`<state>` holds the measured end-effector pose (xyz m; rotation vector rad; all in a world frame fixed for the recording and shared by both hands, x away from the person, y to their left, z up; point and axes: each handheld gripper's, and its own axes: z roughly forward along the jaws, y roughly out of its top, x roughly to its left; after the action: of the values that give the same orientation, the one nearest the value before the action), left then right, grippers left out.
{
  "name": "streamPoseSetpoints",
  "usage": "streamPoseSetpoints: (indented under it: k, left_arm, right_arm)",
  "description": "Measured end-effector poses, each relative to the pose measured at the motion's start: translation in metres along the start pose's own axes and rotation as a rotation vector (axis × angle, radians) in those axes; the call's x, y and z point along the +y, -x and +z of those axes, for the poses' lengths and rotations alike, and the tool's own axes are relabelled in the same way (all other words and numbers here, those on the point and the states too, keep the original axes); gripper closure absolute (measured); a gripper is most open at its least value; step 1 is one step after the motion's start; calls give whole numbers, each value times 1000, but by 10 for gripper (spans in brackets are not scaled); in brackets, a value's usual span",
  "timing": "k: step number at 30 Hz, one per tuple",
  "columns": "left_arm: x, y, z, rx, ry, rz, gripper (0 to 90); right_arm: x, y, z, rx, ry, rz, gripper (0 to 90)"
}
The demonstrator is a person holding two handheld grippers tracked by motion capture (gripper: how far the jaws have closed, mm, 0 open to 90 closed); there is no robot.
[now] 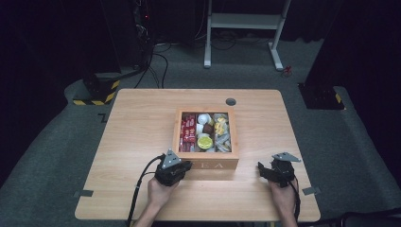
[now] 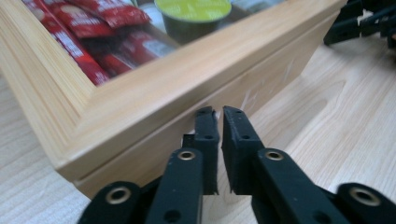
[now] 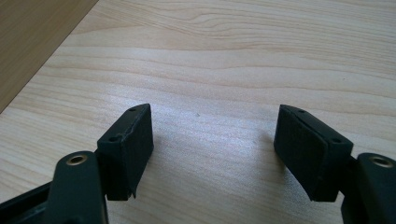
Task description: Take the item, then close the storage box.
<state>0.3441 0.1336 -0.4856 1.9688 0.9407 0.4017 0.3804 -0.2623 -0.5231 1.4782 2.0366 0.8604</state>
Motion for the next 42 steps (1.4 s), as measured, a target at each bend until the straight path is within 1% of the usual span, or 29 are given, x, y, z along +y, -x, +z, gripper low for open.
streamPoseSetpoints:
  k: [2, 3, 12, 16, 18, 21, 26, 31, 32, 33, 37, 38, 40, 42]
  left_arm:
    - [2, 0, -2, 11, 9, 2, 892]
    - [3, 0, -1, 9, 2, 0, 897]
    - [6, 2, -1, 22, 4, 7, 900]
    - [10, 2, -1, 25, 5, 10, 900]
    - [11, 2, -2, 18, 6, -2, 900]
    - [12, 2, -2, 17, 4, 1, 900]
    - [12, 1, -1, 12, 10, -12, 900]
    - [15, 1, -2, 8, 9, -7, 900]
    - [16, 1, -3, 13, 9, 1, 900]
    - [18, 1, -4, 9, 10, 1, 900]
    - [22, 1, -5, 7, 15, -2, 900]
    - [23, 0, -6, 8, 18, 1, 900]
    - [25, 0, -8, 1, 20, -9, 900]
    - [28, 0, -8, 1, 16, -4, 900]
  right_arm:
    - [0, 0, 0, 0, 0, 0, 283]
    - [0, 0, 0, 0, 0, 0, 283]
    - [0, 0, 0, 1, -1, 2, 283]
    - [0, 0, 0, 1, -1, 2, 283]
    - [0, 0, 0, 1, -1, 2, 283]
    - [0, 0, 0, 1, -1, 2, 283]
    - [0, 0, 0, 2, 0, 1, 283]
    - [0, 0, 0, 2, 0, 1, 283]
    - [0, 0, 0, 2, 0, 1, 283]
    - [0, 0, 0, 2, 0, 1, 283]
    - [0, 0, 0, 2, -1, 2, 284]
    - [0, 0, 0, 4, 1, -4, 286]
    - [0, 0, 0, 5, 3, -6, 293]
    - [0, -1, 0, 5, 1, -3, 293]
